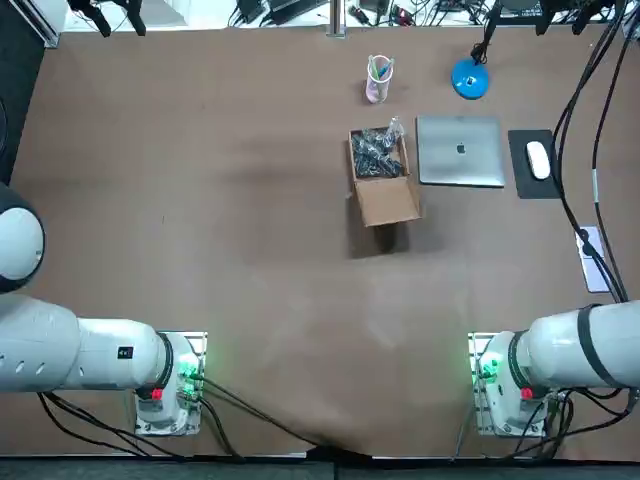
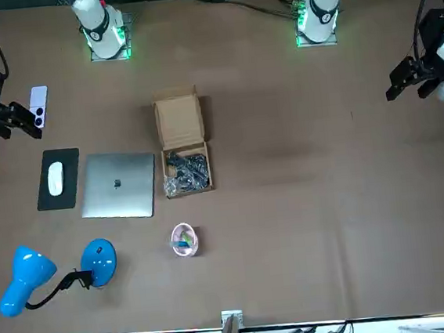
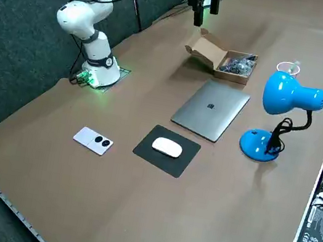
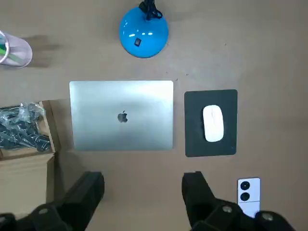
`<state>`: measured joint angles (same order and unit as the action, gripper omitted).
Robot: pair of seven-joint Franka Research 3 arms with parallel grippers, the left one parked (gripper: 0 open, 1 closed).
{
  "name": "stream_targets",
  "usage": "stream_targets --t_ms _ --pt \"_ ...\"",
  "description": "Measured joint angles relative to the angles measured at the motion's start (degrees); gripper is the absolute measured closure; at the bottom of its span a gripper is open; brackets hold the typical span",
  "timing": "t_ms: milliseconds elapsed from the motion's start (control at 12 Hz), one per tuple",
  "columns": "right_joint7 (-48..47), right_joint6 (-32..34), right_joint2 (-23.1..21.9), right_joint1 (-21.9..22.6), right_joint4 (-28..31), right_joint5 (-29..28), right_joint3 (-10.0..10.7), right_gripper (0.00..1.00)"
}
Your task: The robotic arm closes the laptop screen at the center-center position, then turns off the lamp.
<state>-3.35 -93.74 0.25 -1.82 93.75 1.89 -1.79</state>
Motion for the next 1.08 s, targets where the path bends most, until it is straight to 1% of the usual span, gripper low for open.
stream_targets --t_ms 1083 --pt "-0.13 -0.39 -0.01 0.0 0.72 -1.5 -0.06 0.0"
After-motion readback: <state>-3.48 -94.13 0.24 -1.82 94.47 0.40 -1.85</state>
